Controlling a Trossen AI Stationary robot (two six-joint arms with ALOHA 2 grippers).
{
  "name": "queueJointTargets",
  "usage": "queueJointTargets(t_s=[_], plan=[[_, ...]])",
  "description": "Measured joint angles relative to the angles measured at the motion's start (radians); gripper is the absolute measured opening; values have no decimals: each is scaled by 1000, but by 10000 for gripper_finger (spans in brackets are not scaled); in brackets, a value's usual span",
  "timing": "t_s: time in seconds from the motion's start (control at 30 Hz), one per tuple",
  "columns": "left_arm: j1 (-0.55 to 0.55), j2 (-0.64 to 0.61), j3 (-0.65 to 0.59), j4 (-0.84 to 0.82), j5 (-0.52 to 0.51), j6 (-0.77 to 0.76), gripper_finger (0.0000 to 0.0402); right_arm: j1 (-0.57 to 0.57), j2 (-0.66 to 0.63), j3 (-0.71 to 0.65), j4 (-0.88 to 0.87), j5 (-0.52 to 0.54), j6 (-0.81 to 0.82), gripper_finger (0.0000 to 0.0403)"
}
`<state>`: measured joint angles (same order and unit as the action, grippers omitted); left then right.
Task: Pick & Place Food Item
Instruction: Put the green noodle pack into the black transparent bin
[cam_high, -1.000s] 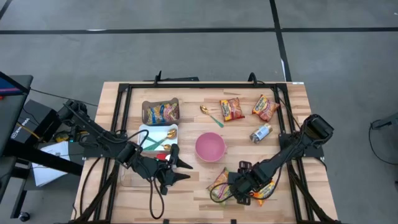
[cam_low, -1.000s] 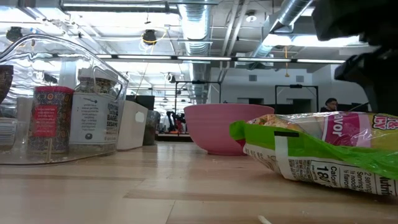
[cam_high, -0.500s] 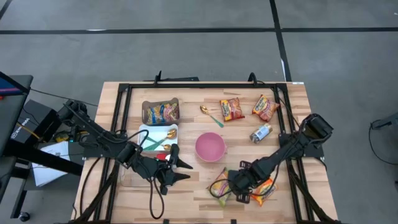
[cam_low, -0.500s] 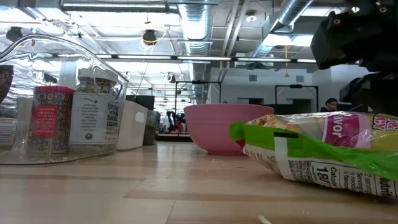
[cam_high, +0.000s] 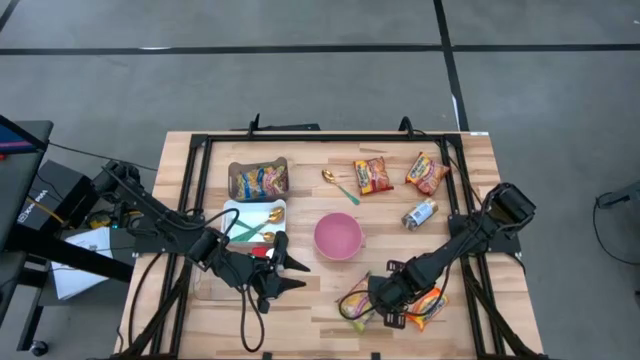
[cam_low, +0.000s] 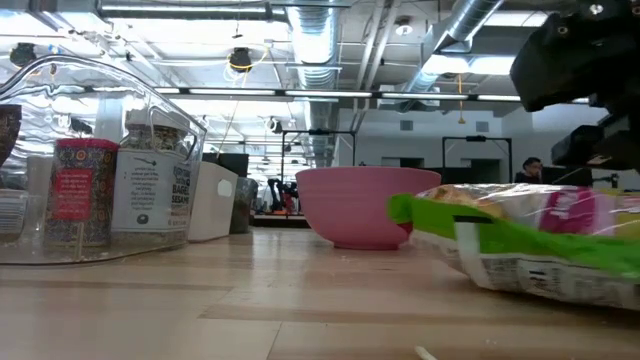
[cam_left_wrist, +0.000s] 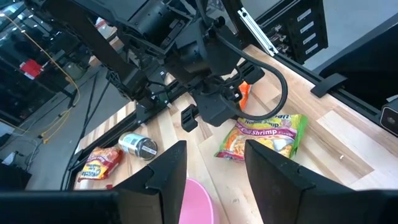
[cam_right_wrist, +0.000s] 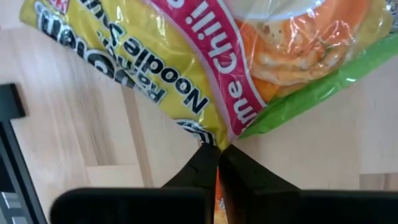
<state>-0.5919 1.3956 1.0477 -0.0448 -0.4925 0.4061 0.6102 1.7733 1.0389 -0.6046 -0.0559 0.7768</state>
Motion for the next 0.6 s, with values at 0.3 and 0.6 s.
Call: queueJointTargets(t_s=[0.3,0.6], plan=[[0,26,0,15,132,-23,154,0,-54,0,14,65,-47,1],[27,120,0,184,116,79,154,46,-187,1,76,291,-132,0]])
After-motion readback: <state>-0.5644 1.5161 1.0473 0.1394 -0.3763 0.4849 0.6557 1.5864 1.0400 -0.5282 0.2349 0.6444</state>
